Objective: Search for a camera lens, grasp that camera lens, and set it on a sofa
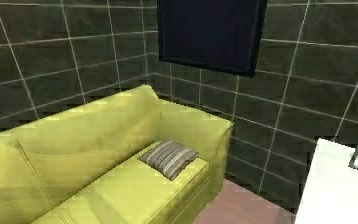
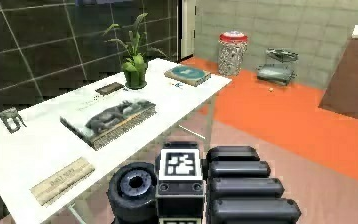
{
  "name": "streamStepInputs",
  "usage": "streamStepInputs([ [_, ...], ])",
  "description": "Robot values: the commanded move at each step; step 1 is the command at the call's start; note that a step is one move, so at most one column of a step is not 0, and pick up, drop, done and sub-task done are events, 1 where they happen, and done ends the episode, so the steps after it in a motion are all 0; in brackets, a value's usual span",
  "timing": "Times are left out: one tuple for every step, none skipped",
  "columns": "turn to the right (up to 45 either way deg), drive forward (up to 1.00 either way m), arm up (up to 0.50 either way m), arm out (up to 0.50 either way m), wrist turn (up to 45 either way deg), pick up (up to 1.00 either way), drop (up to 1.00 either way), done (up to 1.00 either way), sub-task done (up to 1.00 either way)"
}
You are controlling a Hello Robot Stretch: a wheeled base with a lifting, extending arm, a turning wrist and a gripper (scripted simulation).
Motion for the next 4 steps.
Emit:
streamStepInputs([
  [-45.0, 0.00, 0.00, 0.00, 0.0, 0.00, 0.00, 0.00, 0.00],
  [-45.0, 0.00, 0.00, 0.00, 0.0, 0.00, 0.00, 0.00, 0.00],
  [-36.0, 0.00, 0.00, 0.00, 0.0, 0.00, 0.00, 0.00, 0.00],
  [0.0, 0.00, 0.00, 0.48, 0.0, 0.00, 0.00, 0.00, 0.00],
])
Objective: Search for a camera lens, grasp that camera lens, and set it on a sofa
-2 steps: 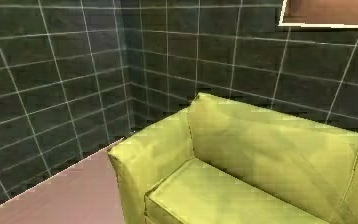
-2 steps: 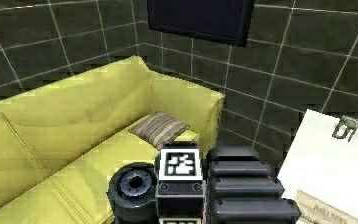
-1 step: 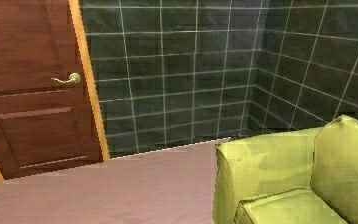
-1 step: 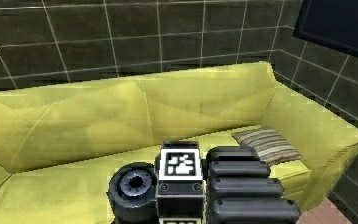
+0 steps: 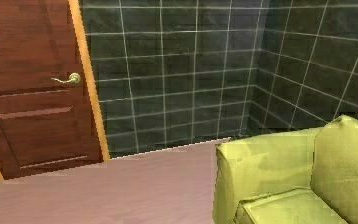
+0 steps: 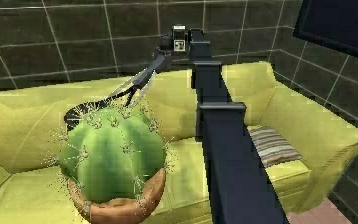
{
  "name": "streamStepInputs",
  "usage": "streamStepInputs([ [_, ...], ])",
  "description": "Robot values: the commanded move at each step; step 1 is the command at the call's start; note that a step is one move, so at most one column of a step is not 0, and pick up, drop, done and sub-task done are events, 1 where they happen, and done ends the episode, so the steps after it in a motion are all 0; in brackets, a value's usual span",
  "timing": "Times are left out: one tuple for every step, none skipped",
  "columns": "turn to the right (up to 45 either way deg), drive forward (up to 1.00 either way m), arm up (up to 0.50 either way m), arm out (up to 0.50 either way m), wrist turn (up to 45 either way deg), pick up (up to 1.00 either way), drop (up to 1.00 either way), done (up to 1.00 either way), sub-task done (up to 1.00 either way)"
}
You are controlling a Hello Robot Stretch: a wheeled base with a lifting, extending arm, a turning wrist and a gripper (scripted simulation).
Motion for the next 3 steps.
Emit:
streamStepInputs([
  [0.0, 0.00, 0.00, 0.00, 45.0, 0.00, 0.00, 0.00, 0.00],
  [0.0, 0.00, 0.00, 0.00, 45.0, 0.00, 0.00, 0.00, 0.00],
  [0.0, 0.00, 0.00, 0.00, 39.0, 0.00, 0.00, 0.00, 0.00],
])
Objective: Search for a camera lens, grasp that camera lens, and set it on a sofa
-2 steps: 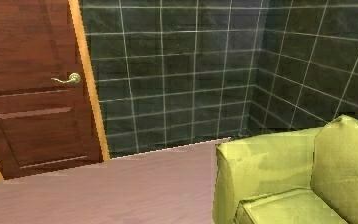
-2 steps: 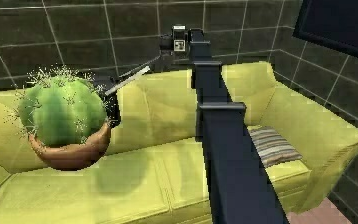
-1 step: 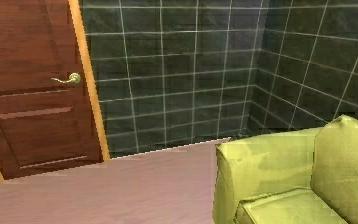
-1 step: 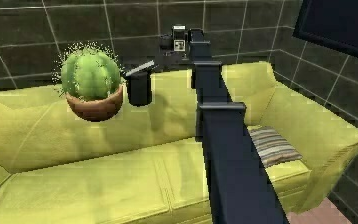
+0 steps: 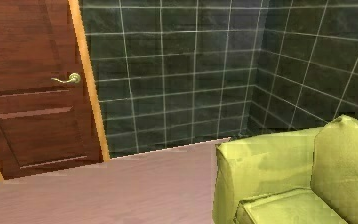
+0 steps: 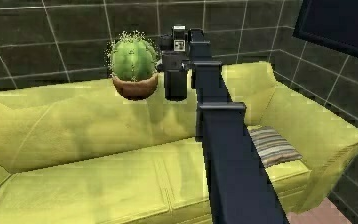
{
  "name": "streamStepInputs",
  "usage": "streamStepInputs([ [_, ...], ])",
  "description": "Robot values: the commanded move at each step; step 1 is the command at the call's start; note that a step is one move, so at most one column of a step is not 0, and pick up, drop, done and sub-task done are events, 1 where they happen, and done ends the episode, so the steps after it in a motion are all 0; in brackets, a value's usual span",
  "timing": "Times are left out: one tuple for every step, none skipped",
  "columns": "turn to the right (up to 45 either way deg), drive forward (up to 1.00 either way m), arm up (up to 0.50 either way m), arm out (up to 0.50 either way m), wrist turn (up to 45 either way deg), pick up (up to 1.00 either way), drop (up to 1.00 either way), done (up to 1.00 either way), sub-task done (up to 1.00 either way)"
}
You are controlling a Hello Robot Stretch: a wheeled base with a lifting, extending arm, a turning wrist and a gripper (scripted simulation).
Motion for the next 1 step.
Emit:
streamStepInputs([
  [0.0, 0.00, -0.30, 0.00, 0.0, 0.00, 0.00, 0.00, 0.00],
])
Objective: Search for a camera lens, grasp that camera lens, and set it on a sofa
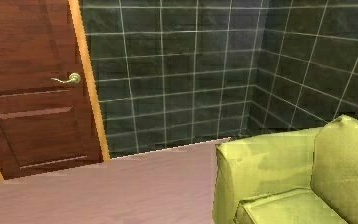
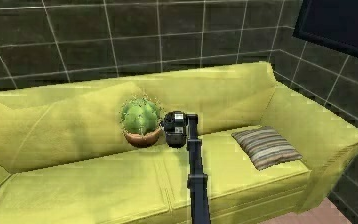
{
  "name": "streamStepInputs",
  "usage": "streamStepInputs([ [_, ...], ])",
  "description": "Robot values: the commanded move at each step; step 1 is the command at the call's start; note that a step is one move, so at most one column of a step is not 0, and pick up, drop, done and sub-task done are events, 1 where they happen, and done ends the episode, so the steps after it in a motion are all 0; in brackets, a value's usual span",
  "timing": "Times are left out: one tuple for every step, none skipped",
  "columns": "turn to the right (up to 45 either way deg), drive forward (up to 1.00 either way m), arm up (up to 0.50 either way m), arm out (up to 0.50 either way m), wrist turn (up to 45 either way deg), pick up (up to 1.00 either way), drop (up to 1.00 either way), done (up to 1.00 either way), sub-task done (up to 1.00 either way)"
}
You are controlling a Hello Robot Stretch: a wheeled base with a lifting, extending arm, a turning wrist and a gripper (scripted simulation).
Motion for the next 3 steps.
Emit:
streamStepInputs([
  [0.0, 0.00, -0.32, 0.00, 0.0, 0.00, 0.00, 0.00, 0.00],
  [0.0, 0.00, 0.00, 0.00, 0.0, 0.00, 1.00, 0.00, 0.00],
  [0.0, 0.00, 0.10, 0.00, 0.0, 0.00, 0.00, 0.00, 0.00],
])
